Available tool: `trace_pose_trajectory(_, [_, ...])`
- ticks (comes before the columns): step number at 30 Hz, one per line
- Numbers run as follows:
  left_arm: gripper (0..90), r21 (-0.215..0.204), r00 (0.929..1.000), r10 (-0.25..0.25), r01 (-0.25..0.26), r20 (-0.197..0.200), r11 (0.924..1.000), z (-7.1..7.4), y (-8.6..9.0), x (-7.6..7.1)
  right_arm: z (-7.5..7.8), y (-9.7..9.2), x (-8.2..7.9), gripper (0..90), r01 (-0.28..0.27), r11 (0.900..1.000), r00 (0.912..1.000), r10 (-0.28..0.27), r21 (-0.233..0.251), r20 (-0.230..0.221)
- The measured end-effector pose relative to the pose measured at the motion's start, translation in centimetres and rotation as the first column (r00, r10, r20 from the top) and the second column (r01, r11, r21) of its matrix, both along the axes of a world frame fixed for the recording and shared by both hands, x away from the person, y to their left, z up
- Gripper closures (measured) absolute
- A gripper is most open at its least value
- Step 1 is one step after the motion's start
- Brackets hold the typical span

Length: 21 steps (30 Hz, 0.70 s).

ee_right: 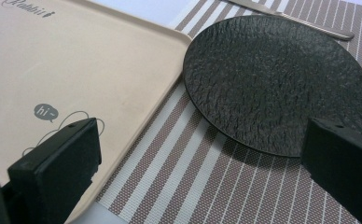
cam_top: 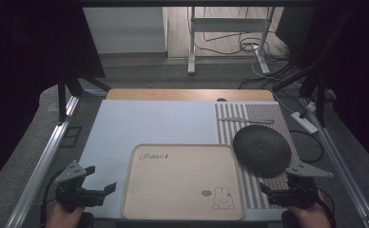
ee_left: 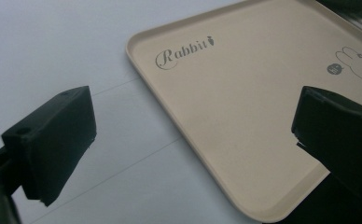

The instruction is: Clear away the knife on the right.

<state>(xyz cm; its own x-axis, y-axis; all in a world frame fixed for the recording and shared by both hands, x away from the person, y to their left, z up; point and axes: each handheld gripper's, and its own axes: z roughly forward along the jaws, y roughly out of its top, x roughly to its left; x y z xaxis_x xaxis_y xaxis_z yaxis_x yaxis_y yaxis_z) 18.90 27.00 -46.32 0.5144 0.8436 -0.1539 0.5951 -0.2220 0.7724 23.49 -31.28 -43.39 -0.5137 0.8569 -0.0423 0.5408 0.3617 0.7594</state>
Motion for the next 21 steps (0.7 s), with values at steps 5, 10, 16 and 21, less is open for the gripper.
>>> trace_pose_trajectory(5, [0.5, -0.006, 1.0000, 0.005, -0.005, -0.004, 1.0000, -0.01, 0.08, 0.03, 0.15, 0.07, 0.11, 0.0, 0.001, 0.9996, 0.9997, -0.002, 0.028, 0.023])
trace_pose_trajectory(10, [0.4, -0.009, 1.0000, 0.007, -0.007, -0.005, 0.9999, -0.01, 0.10, 0.02, 0.07, 0.35, 0.30, 0.0, -0.014, 0.9997, 0.9997, 0.014, 0.017, 0.021])
trace_pose_trajectory(16, [0.4, -0.008, 1.0000, 0.008, -0.008, -0.006, 0.9999, -0.02, 0.10, 0.03, 0.03, 0.39, 0.55, 0.0, -0.016, 0.9992, 0.9999, 0.015, 0.036, 0.006])
trace_pose_trajectory(21, [0.3, -0.007, 0.9999, 0.010, -0.010, -0.009, 0.9999, -0.03, 0.09, 0.05, 0.13, 0.68, 0.81, 0.0, -0.026, 0.9993, 0.9996, 0.025, 0.027, 0.013])
